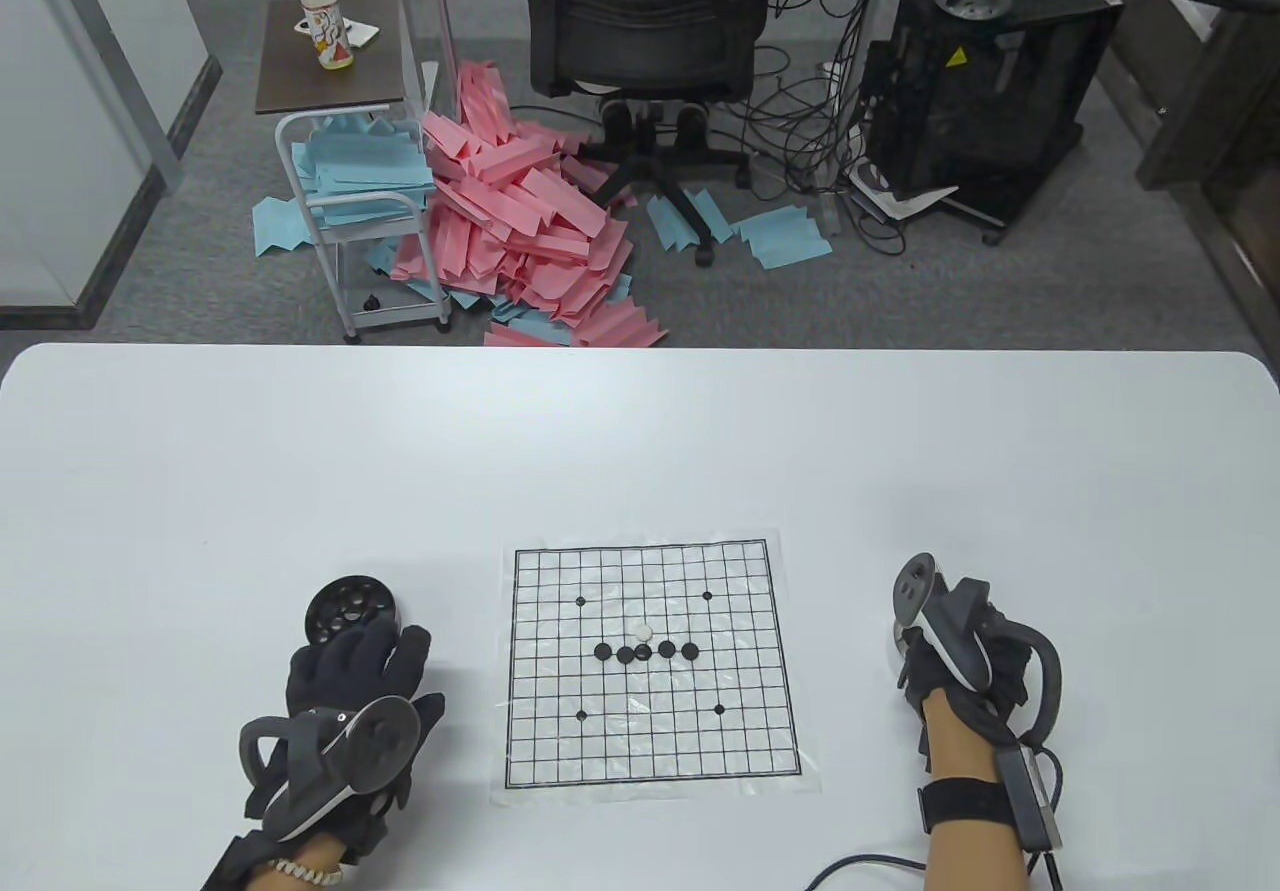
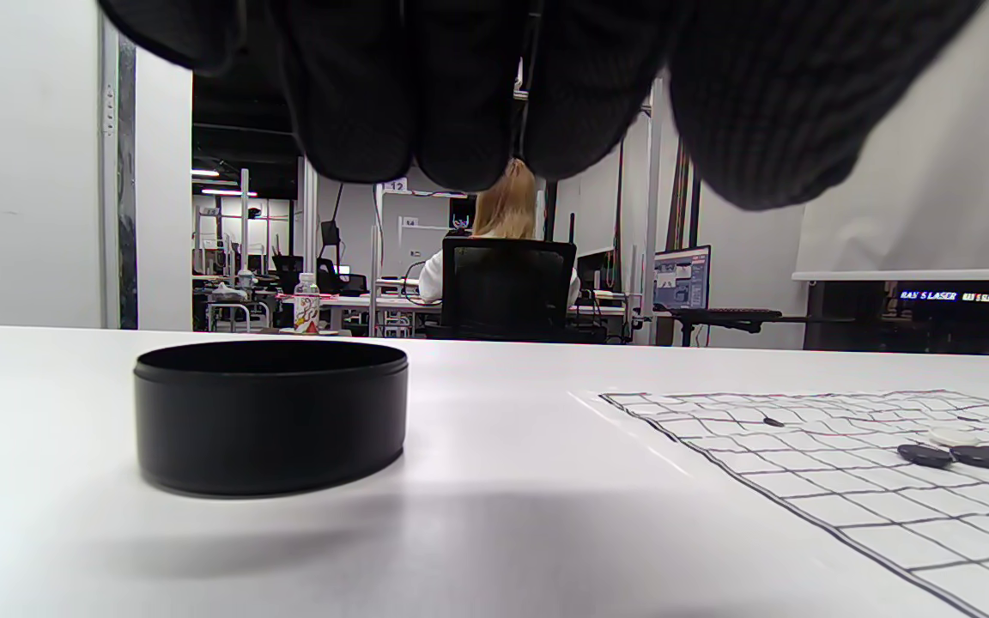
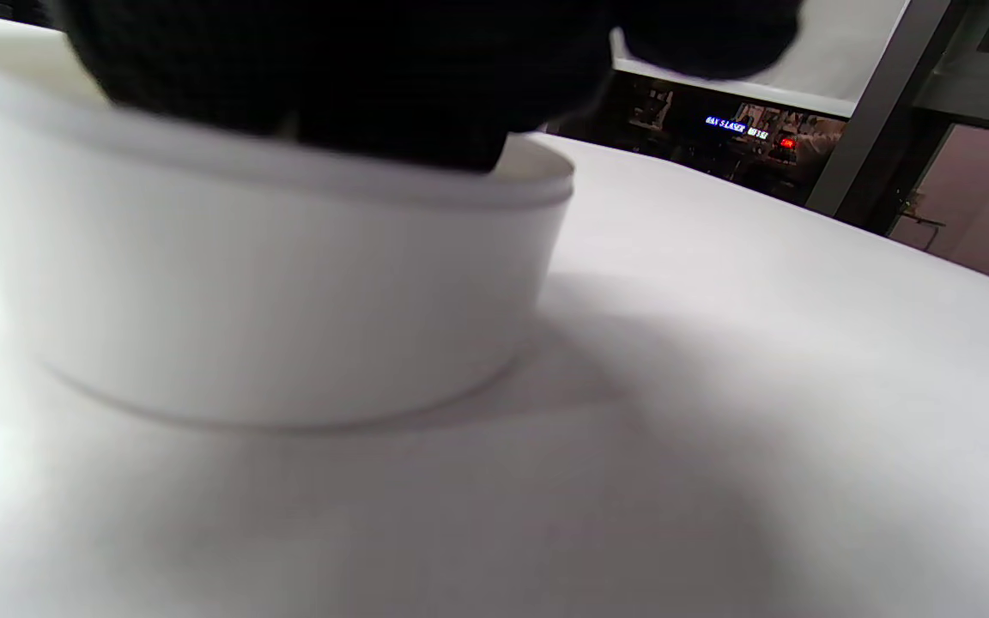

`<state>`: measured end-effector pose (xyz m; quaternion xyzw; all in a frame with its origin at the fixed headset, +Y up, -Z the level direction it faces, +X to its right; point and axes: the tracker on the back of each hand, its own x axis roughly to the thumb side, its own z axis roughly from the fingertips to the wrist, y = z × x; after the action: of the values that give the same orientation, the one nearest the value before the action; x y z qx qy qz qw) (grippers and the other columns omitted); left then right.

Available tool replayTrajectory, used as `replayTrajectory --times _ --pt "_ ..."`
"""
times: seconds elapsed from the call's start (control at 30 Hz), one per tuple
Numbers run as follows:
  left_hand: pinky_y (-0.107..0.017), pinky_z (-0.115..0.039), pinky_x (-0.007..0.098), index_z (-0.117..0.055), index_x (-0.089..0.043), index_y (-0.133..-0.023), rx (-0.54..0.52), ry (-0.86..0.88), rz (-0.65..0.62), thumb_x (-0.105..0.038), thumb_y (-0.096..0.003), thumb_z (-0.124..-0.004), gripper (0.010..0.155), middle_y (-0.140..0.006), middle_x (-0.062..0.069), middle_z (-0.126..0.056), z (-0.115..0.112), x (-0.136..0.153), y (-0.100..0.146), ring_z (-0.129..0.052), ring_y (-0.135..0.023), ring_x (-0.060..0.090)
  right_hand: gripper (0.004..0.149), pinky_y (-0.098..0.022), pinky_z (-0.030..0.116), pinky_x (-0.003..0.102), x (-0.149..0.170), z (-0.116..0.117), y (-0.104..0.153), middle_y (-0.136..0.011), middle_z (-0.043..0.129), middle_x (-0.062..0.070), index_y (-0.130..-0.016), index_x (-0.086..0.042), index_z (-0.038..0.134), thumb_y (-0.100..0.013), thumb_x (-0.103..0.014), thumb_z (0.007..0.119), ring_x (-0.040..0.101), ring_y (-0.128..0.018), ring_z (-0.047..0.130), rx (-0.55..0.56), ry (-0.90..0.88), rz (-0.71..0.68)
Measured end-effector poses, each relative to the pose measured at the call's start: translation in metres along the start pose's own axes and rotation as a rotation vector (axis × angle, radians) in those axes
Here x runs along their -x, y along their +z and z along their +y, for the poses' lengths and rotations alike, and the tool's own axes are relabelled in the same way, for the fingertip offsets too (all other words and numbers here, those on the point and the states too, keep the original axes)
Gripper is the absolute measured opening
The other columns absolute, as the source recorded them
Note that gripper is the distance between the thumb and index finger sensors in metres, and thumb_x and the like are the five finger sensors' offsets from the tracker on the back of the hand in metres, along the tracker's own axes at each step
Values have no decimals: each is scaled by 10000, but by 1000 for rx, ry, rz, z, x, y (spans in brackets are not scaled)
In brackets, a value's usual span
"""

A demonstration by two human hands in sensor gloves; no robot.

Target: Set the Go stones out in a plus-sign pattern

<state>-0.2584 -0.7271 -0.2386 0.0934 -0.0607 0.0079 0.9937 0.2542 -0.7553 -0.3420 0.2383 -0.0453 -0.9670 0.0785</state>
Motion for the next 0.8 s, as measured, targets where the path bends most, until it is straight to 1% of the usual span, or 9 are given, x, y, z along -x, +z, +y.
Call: replayTrajectory --times 0.13,0.23,0.27,0.4,0.43,0.5,0.57,0.67,0.8 --pt "-700 -552 704 -690 -260 -1029 1 1 -1 -536 -392 -815 706 -1120 118 -729 0 0 0 -799 -988 422 369 -416 823 340 -7 -16 7 -746 937 -36 -756 -328 908 -406 -443 886 101 -467 940 36 -21 -27" --pt "-700 -550 704 -689 -259 -1030 0 3 -1 -535 -393 -815 705 -1121 119 -727 0 0 0 -798 -989 422 376 -423 817 348 -22 -30 16 -771 923 -19 -789 -310 891 -427 -410 866 109 -481 935 54 -76 -94" --pt "-699 -551 705 -689 -260 -1029 0 3 -1 -536 -393 -815 705 -1121 120 -728 0 0 0 -798 -989 423 378 -428 814 351 -33 -35 22 -781 917 -16 -800 -306 884 -434 -396 860 113 -487 933 57 -98 -135" --pt "-699 -551 705 -689 -259 -1029 -2 3 -2 -536 -392 -815 706 -1121 118 -728 0 0 0 -798 -989 423 386 -437 810 354 -64 -47 40 -798 905 -11 -820 -298 869 -443 -377 847 115 -498 927 66 -148 -248" --pt "-700 -552 704 -689 -262 -1029 -3 4 -2 -537 -392 -815 705 -1121 117 -729 0 0 0 -799 -989 422 384 -437 811 353 -78 -49 47 -796 906 -12 -819 -301 869 -444 -379 847 113 -498 927 61 -170 -295" --pt "-699 -553 703 -691 -261 -1028 -5 3 -2 -536 -392 -815 704 -1121 119 -728 0 0 0 -799 -989 422 383 -436 812 353 -97 -49 58 -790 910 -15 -813 -303 873 -438 -382 857 112 -493 929 42 -197 -355" --pt "-699 -552 704 -691 -260 -1029 -5 4 -3 -536 -392 -816 705 -1121 120 -728 0 0 0 -798 -988 424 382 -437 812 354 -116 -47 68 -780 915 -18 -802 -302 879 -430 -387 870 111 -489 929 1 -219 -416" --pt "-698 -553 704 -691 -259 -1029 -5 2 -4 -535 -392 -816 705 -1121 119 -729 0 0 0 -799 -988 423 377 -435 814 355 -143 -41 83 -765 922 -19 -788 -303 886 -421 -389 892 111 -481 929 -88 -260 -496" --pt "-698 -552 705 -689 -258 -1030 -7 2 -5 -534 -392 -818 707 -1121 118 -728 0 1 1 -799 -988 424 375 -432 815 353 -167 -32 97 -747 930 -25 -770 -306 893 -407 -401 912 108 -470 929 -140 -278 -535"
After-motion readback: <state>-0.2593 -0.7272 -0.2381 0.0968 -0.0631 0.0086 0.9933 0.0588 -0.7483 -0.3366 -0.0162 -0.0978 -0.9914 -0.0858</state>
